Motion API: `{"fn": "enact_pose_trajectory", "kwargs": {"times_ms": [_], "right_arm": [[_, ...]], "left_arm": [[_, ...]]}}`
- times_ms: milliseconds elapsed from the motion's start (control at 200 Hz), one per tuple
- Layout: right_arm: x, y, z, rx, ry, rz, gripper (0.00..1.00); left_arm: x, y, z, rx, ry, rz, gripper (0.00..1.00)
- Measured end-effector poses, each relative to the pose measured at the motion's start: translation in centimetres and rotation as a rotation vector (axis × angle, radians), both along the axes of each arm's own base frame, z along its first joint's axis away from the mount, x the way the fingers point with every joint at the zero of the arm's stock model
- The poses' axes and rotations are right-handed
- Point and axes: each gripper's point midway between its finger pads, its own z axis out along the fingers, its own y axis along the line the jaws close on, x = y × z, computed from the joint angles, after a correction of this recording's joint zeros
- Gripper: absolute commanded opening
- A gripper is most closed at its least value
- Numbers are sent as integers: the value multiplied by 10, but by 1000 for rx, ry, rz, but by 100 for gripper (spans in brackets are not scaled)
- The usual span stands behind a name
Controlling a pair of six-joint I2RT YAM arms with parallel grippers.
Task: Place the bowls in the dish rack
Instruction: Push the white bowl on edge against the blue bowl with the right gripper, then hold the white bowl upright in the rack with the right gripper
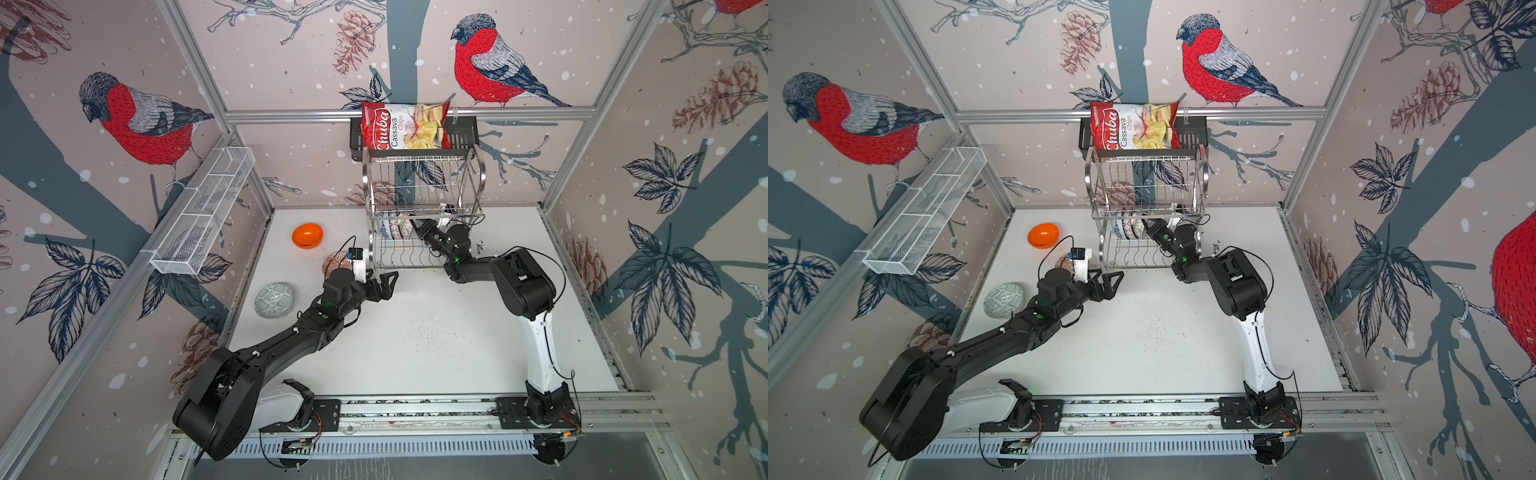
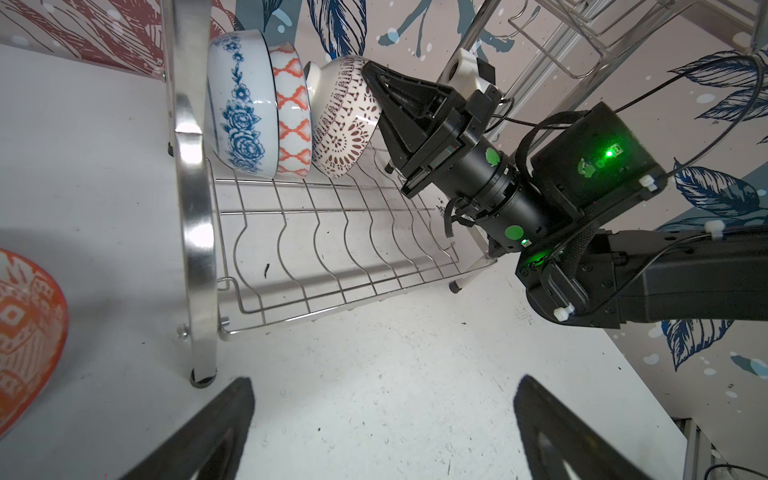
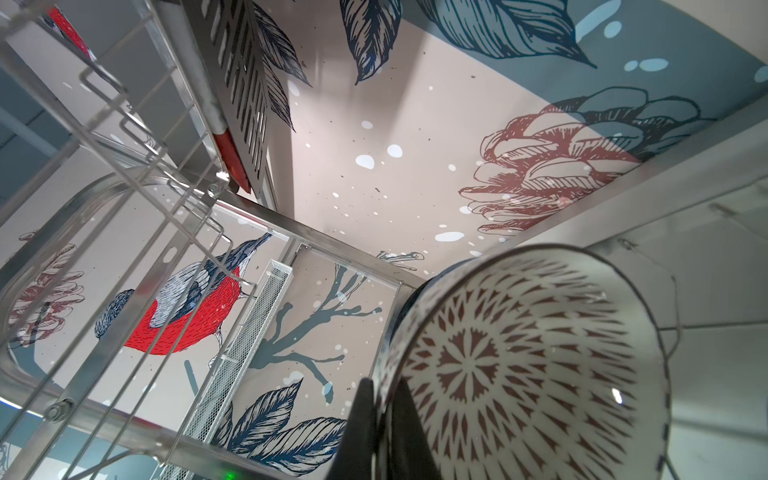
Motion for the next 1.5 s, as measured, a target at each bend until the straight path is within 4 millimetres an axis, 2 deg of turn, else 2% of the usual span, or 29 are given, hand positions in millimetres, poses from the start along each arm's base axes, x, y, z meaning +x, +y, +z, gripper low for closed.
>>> {"fn": "enact_pose_trajectory", "kwargs": {"times_ms": [610,1501], "right_arm": [[16,7,-12,-7,12,27,0],[20,7,-20,18,46,78,1]], "left_arm": [[1,1,0,3,0,5,98],[2,3,-2,13,8,21,98]]}}
